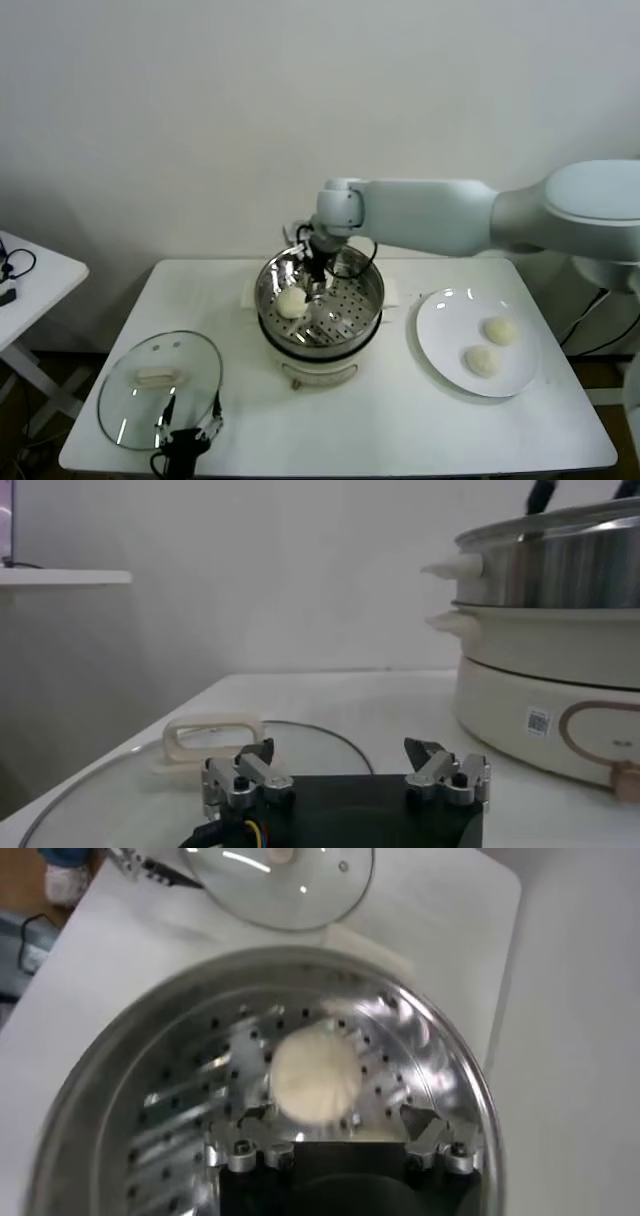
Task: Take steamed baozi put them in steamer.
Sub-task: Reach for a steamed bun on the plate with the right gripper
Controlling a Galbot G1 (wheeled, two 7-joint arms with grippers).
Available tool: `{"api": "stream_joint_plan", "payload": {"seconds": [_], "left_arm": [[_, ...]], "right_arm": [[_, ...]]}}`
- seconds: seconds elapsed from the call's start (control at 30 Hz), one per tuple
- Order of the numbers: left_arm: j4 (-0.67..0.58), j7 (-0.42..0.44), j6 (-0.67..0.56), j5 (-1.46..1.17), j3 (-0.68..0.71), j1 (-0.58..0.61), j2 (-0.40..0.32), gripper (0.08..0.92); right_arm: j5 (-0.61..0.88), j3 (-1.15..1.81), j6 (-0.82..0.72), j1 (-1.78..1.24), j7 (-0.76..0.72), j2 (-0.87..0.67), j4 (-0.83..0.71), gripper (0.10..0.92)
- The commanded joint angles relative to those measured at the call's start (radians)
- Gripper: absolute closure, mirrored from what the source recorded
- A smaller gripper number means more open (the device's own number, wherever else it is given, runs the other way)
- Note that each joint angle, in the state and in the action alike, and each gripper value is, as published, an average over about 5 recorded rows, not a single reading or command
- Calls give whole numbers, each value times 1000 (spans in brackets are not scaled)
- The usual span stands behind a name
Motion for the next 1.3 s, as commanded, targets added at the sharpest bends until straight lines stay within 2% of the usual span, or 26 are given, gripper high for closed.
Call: {"api": "stream_joint_plan", "payload": {"seconds": [0.03,0.17,0.3,0.57,0.8,1.3], "left_arm": [[1,0,0,1,0,0,-10,177],[5,-1,-2,1,0,-3,-11,177],[8,0,-1,2,3,-6,-12,177],[18,1,1,13,6,-9,-16,177],[27,-1,-3,14,-1,-7,-15,177],[32,-2,-6,22,-3,-3,-15,177]], "right_arm": [[86,-237,167,321,-242,-241,97,202],[34,-354,203,380,-255,-380,181,203],[-107,-416,192,325,-205,-526,244,203],[-332,-327,140,74,-88,-741,245,203],[-446,-152,123,-172,-45,-795,176,203],[-483,70,95,-374,10,-757,107,203]]}}
